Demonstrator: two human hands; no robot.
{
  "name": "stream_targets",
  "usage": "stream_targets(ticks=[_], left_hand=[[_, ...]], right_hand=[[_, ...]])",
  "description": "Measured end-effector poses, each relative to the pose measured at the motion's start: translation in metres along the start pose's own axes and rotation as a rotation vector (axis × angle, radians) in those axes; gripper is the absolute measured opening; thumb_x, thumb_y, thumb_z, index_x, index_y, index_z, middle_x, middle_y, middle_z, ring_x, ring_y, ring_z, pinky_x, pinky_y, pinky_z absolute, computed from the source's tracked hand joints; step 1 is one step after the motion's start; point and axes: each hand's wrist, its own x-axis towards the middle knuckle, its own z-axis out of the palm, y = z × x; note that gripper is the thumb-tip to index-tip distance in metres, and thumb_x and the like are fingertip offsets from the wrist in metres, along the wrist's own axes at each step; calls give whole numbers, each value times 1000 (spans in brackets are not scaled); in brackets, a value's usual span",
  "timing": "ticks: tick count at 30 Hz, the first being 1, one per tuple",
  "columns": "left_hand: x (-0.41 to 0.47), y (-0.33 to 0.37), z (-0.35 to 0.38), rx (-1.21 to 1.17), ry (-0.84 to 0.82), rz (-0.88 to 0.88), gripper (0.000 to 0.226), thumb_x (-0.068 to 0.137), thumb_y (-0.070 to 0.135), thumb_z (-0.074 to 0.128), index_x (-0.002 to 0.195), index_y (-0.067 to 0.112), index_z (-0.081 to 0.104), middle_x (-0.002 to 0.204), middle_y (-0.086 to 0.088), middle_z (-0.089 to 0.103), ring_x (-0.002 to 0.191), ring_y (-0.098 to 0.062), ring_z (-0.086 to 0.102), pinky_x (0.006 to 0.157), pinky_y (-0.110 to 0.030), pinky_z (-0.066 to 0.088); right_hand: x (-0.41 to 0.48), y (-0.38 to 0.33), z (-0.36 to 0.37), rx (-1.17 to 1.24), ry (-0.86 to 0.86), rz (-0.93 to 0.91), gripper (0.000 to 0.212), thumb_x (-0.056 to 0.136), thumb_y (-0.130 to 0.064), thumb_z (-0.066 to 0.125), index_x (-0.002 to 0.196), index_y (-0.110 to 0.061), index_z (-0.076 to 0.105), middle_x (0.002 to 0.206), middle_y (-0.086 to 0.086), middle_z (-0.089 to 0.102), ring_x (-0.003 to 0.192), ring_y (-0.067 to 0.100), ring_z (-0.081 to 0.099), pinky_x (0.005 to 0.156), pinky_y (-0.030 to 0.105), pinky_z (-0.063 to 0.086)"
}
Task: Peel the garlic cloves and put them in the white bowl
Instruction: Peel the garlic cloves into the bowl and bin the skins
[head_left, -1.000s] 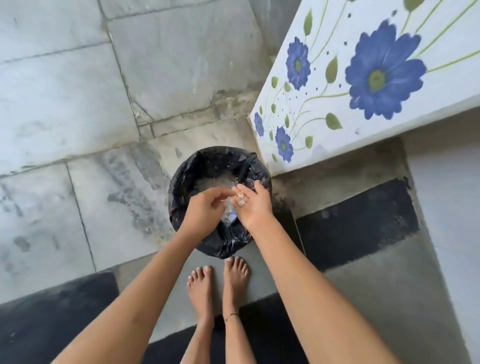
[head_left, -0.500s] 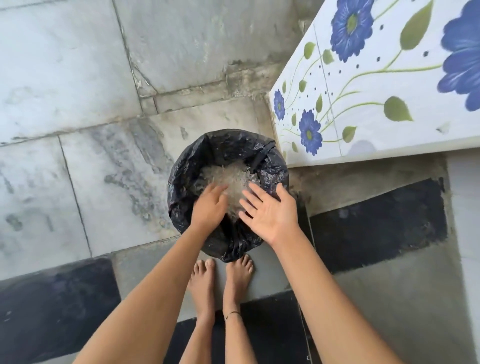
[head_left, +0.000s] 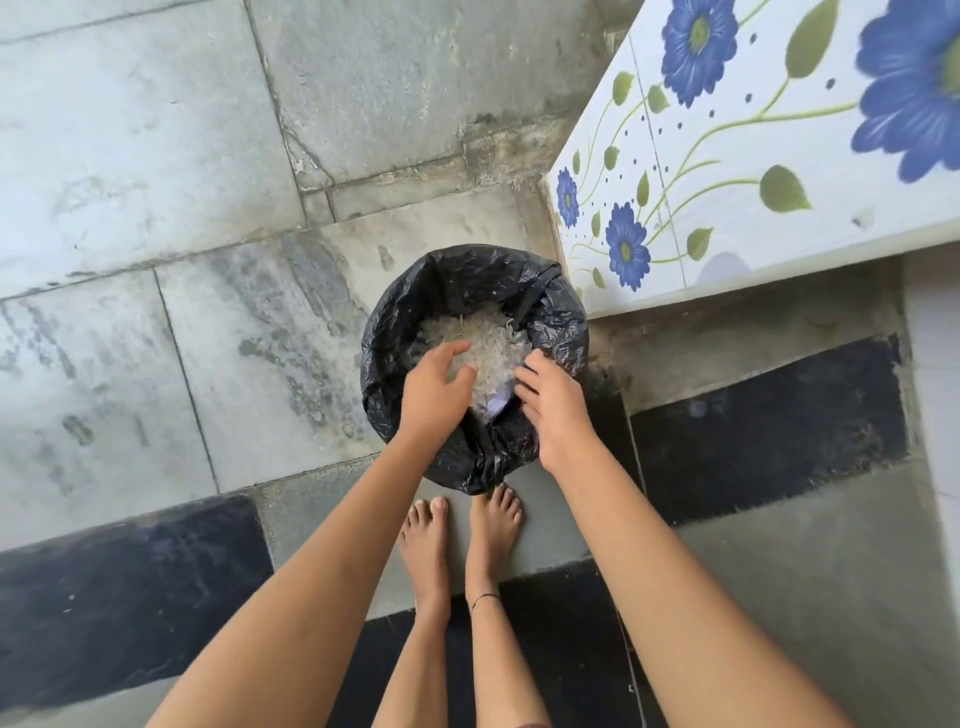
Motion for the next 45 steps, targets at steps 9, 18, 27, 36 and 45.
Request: stream_targets(ticks=[9, 18, 27, 36, 45], left_hand=[[-150, 107, -101, 154, 58, 235, 38, 91, 24, 59, 129, 20, 54, 127, 2, 57, 104, -12, 55, 81, -23, 39], [-355, 238, -169, 297, 36, 677, 44, 90, 24, 61, 132, 20, 52, 139, 2, 49, 123, -17, 49, 98, -26, 37], [-524, 316, -125, 258, -31, 1154, 41, 89, 23, 62, 129, 22, 54, 136, 8, 51, 123, -8, 48, 97, -21, 36], [-628, 360, 22, 473, -286, 1428, 35, 90, 25, 62, 124, 18, 59, 133, 1, 55, 120, -18, 54, 93, -26, 40], [-649, 397, 146, 746, -460, 1407, 34, 85, 10, 58, 118, 11, 65, 120, -8, 63, 103, -25, 62, 85, -30, 47]], right_hand=[[-157, -33, -26, -849, 129, -555, 42, 96, -25, 48, 136, -12, 45, 137, 4, 51, 125, 22, 47, 102, 34, 35], [-421, -62, -101, -710, 519, -1010, 42, 92, -21, 56, 131, -6, 52, 129, 10, 58, 120, 26, 52, 97, 31, 37], [-586, -18, -227, -464, 1025, -1214, 51, 87, -39, 43, 123, -6, 59, 119, 11, 65, 107, 28, 62, 88, 34, 47], [-635, 90, -384, -425, 1313, -913, 50, 86, -36, 44, 116, 0, 62, 109, 17, 67, 98, 34, 65, 80, 43, 53], [-627, 151, -463, -422, 1426, -382, 62, 91, -40, 35, 130, 5, 51, 131, 28, 52, 121, 45, 49, 101, 54, 37]])
